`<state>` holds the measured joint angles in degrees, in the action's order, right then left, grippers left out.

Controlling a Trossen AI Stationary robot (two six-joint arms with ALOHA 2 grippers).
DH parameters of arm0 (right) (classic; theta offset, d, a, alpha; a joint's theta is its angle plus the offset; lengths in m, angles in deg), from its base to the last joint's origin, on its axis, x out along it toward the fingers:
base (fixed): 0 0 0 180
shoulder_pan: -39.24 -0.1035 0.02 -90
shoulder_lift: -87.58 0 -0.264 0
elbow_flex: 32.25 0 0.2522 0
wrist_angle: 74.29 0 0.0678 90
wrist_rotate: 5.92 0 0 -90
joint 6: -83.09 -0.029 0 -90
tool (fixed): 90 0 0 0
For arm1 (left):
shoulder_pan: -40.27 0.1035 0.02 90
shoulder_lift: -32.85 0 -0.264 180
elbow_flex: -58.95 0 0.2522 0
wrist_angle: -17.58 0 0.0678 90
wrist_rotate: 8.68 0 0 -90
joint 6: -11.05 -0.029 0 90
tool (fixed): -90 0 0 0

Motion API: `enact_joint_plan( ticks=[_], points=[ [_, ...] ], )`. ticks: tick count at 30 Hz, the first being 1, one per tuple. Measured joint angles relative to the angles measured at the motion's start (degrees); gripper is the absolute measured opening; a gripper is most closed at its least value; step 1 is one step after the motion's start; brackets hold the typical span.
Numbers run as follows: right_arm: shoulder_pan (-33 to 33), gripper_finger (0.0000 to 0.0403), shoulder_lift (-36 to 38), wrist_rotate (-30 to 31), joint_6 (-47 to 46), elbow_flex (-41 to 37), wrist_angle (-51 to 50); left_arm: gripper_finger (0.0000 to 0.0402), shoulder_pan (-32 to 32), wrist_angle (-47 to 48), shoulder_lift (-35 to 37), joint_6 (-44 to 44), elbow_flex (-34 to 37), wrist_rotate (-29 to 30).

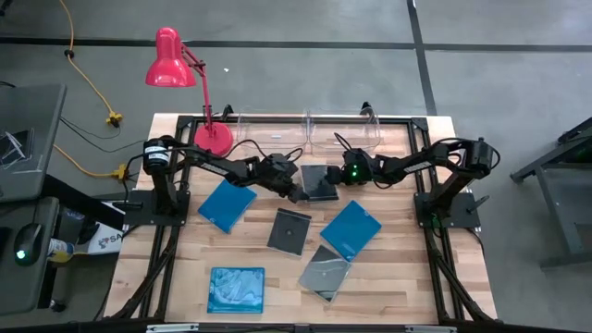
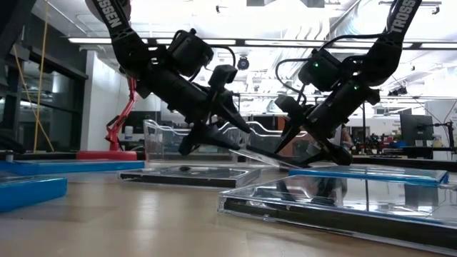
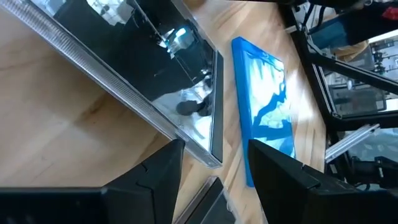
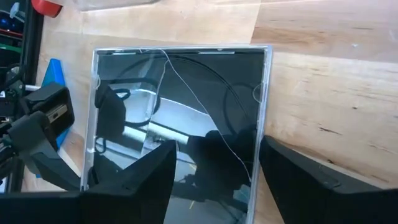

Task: Pick & place jewel cases by type
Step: Put the top black cd case into the right transparent bin

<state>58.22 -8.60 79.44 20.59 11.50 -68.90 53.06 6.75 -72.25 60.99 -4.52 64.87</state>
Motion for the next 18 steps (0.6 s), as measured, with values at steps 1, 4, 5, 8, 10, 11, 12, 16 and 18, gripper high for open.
enact_joint_plan(
  ticks=[1, 4, 5, 8, 10, 11, 12, 16, 18],
  points=[
    [0.0, 0.0232, 0.0, -0.2, 0.0, 0.0, 0.1, 0.0182, 0.0, -0.6, 0.0, 0.0, 0.0, 0.0],
    [0.0, 0.0232, 0.0, -1.0, 0.2, -0.1, 0.8, 0.0182, 0.0, -4.1, 0.1, 0.1, -0.2, 0.0],
    [0.0, 0.0232, 0.0, -1.3, 0.4, -0.1, 1.0, 0.0182, 0.0, -5.7, 0.2, 0.1, -0.3, 0.1],
    [0.0, 0.0232, 0.0, -1.7, 0.8, -0.2, 1.9, 0.0182, 0.1, -8.5, 0.3, 0.1, -0.4, 0.7],
    [0.0, 0.0232, 0.0, -1.8, 0.9, -0.2, 2.0, 0.0182, 0.2, -9.1, 0.2, 0.1, -0.4, 1.2],
    [0.0, 0.0232, 0.0, -1.8, 1.0, -0.2, 2.1, 0.0182, 0.2, -9.0, 0.2, 0.1, -0.4, 1.3],
    [0.0, 0.0232, 0.0, -1.8, 1.2, -0.1, 2.1, 0.0182, 0.2, -9.0, 0.2, 0.1, -0.4, 1.3],
    [0.0, 0.0232, 0.0, -2.2, 1.8, -0.1, 2.6, 0.0182, 0.2, -8.9, 0.2, 0.1, -0.4, 1.4],
    [0.0, 0.0232, 0.0, -2.4, 2.3, -0.1, 2.8, 0.0182, 0.2, -8.8, 0.2, 0.1, -0.4, 1.4]
  ],
)
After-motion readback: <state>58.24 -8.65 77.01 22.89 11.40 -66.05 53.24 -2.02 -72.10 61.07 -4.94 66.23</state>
